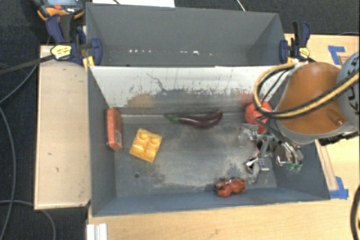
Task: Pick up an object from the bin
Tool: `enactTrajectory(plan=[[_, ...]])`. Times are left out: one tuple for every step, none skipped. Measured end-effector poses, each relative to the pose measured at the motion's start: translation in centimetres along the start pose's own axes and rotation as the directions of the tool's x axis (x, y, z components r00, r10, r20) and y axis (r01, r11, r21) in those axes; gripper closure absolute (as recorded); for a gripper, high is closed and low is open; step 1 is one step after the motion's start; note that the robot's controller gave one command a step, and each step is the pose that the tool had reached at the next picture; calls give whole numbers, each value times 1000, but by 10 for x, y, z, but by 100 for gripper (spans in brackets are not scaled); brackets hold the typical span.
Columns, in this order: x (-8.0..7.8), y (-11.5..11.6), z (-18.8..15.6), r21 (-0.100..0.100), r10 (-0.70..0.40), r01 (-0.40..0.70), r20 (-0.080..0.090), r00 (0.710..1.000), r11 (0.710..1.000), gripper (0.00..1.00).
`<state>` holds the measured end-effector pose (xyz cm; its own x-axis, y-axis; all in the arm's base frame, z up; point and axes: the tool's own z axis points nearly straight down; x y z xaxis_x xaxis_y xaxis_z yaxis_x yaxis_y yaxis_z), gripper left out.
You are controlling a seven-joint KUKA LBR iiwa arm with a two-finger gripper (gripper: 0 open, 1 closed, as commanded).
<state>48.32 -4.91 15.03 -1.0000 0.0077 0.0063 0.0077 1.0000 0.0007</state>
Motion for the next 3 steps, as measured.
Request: enactTrajectory(plan=[[-2,0,-4,1,-4,4,9,1000,1000,0],[-36,-70,81,1,-297,297,2,955,955,0],[-36,-70,80,3,-349,348,6,937,937,0]])
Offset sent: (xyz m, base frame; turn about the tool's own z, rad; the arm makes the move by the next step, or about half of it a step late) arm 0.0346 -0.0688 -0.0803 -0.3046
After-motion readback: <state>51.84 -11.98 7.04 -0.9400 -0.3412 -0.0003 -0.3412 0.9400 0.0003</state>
